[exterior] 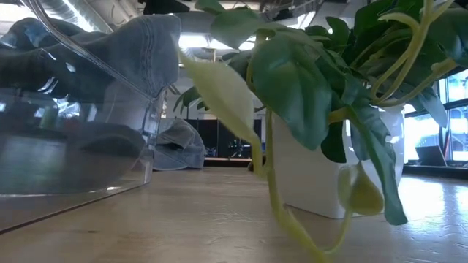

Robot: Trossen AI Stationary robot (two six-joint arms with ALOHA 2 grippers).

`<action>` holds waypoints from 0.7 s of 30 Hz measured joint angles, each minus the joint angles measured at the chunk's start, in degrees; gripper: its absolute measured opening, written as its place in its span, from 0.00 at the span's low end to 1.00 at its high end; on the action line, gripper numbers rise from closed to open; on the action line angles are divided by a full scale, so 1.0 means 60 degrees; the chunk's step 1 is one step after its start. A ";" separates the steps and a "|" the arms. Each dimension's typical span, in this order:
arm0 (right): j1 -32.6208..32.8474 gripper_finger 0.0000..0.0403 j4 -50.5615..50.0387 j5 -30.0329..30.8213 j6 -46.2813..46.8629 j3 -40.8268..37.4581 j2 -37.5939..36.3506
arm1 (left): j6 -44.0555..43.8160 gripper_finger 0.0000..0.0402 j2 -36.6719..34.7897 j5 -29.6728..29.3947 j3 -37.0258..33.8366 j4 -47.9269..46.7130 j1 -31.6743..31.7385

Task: Pick & Place hat
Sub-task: Put the gray cap into the right transparent bin

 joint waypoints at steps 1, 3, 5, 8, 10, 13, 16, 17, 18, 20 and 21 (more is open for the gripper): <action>-0.0128 0.68 0.0146 -0.0362 0.0097 -0.0225 -0.0001 | -0.0037 0.36 0.0000 0.0002 -0.0001 -0.0002 -0.0002; -0.0262 0.67 0.0384 -0.0730 0.0095 -0.0669 -0.0001 | -0.0047 0.36 0.0000 0.0002 0.0000 0.0002 -0.0002; -0.0277 0.67 0.0974 -0.0819 0.0100 -0.1118 -0.0001 | -0.0047 0.36 0.0000 0.0002 0.0000 0.0001 -0.0002; -0.0276 0.67 0.2044 -0.1487 0.0258 -0.1795 0.0000 | -0.0051 0.36 0.0000 0.0002 0.0000 0.0000 -0.0002; -0.0273 0.67 0.2912 -0.1934 0.0608 -0.2155 -0.0001 | -0.0050 0.36 0.0000 0.0002 0.0000 0.0001 -0.0002; -0.0273 0.66 0.3743 -0.2005 0.0958 -0.2505 0.0002 | -0.0050 0.36 0.0000 0.0002 0.0000 0.0001 0.0001; -0.0273 0.63 0.4403 -0.1841 0.1311 -0.2675 0.0002 | -0.0047 0.36 0.0000 0.0002 0.0000 0.0000 0.0002; -0.0273 0.61 0.4522 -0.1837 0.1313 -0.2704 0.0002 | -0.0047 0.36 0.0000 0.0002 0.0000 0.0000 0.0000; -0.0273 0.58 0.4575 -0.1833 0.1304 -0.2709 0.0017 | -0.0047 0.36 0.0000 0.0002 0.0000 -0.0002 -0.0001; -0.0273 0.50 0.4605 -0.1855 0.1173 -0.2709 0.0128 | -0.0047 0.36 0.0000 0.0002 0.0000 0.0002 -0.0002; -0.0268 0.46 0.4581 -0.1856 0.1092 -0.2713 0.0216 | -0.0047 0.36 0.0000 0.0002 0.0000 -0.0002 0.0001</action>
